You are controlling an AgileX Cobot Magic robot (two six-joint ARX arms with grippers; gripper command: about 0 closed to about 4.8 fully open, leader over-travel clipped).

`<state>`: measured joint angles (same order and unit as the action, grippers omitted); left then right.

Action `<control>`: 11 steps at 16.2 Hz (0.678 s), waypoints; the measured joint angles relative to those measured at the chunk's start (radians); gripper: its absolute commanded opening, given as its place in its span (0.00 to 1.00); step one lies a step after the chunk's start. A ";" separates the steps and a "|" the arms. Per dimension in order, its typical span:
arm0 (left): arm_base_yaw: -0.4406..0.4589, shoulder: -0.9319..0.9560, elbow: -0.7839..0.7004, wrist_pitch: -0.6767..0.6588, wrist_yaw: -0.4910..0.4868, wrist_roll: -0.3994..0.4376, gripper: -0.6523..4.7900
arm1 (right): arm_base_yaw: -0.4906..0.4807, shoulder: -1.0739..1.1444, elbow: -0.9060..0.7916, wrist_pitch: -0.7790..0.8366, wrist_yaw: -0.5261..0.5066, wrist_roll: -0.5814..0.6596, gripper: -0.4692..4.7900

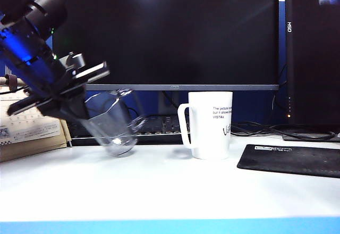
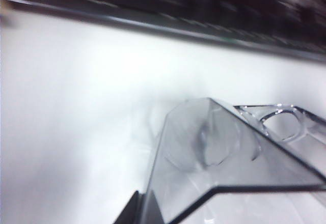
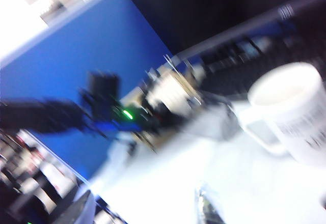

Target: Swap the positions of the transparent plastic cup and the white ceramic cup.

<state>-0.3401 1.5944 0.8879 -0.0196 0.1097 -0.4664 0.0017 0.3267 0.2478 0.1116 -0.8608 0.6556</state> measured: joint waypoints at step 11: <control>0.000 -0.310 0.003 -0.348 0.000 0.227 0.11 | 0.424 0.652 -0.017 0.338 0.219 -0.209 0.57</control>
<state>-0.3401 1.2846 0.8906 -0.3672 0.1093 -0.2398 0.4259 0.9783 0.2306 0.4496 -0.6422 0.4465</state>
